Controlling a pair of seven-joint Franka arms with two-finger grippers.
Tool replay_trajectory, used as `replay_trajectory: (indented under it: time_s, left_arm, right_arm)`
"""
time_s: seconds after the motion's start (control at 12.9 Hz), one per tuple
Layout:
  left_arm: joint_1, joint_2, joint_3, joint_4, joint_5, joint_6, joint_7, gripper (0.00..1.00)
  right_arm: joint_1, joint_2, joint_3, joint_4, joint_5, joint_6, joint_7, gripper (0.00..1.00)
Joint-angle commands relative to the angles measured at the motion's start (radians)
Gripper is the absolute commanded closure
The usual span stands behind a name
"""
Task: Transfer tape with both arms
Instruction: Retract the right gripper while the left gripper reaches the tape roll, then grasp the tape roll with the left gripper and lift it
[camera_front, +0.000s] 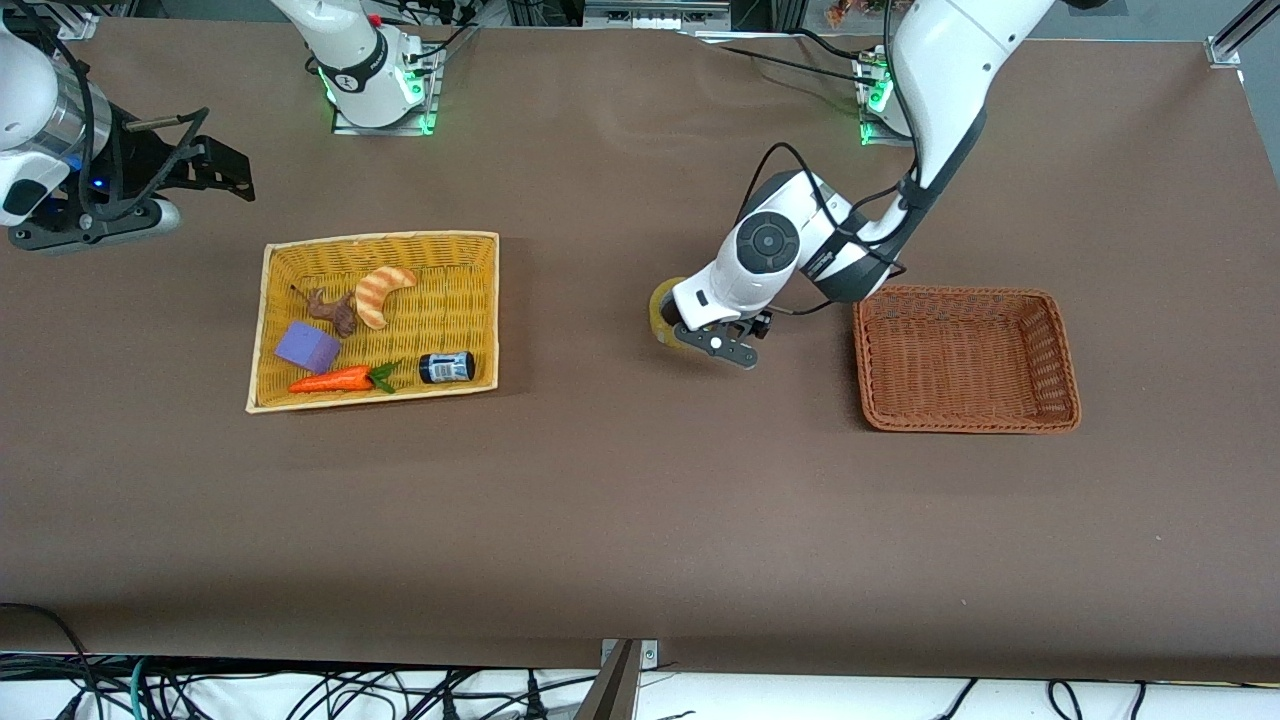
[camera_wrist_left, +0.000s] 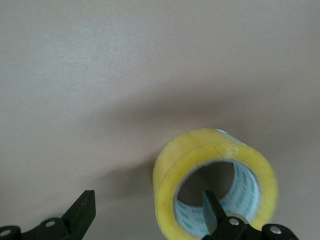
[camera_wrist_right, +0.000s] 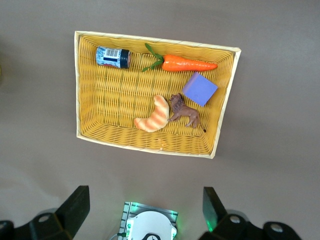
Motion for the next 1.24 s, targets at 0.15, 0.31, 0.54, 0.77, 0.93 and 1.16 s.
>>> replay_trajectory:
  time_s: [0.15, 0.31, 0.54, 0.77, 0.93, 1.16]
  left_arm:
    - [-0.026, 0.036, 0.001, 0.011, 0.091, 0.038, -0.048, 0.70]
    - [-0.032, 0.040, 0.001, 0.012, 0.091, 0.037, -0.046, 1.00]
    - [-0.015, -0.003, 0.003, 0.024, 0.092, -0.035, -0.043, 1.00]
    - [0.039, -0.104, 0.006, 0.095, 0.092, -0.277, -0.029, 1.00]
    - [0.109, -0.140, 0.005, 0.167, 0.092, -0.427, 0.082, 1.00]
    - [0.304, -0.152, 0.008, 0.213, 0.094, -0.536, 0.416, 1.00]
  right_arm:
    - [-0.027, 0.001, 0.004, -0.006, -0.005, 0.039, -0.025, 0.00]
    - [-0.018, 0.002, -0.002, -0.013, -0.016, 0.057, -0.019, 0.00]
    - [-0.023, 0.010, -0.001, -0.015, -0.016, 0.060, -0.025, 0.00]
    - [-0.023, 0.013, -0.002, -0.015, -0.025, 0.075, -0.025, 0.00]
    - [-0.023, 0.014, -0.002, -0.016, -0.030, 0.082, -0.024, 0.00]
    - [-0.023, 0.014, -0.002, -0.020, -0.031, 0.086, -0.024, 0.00]
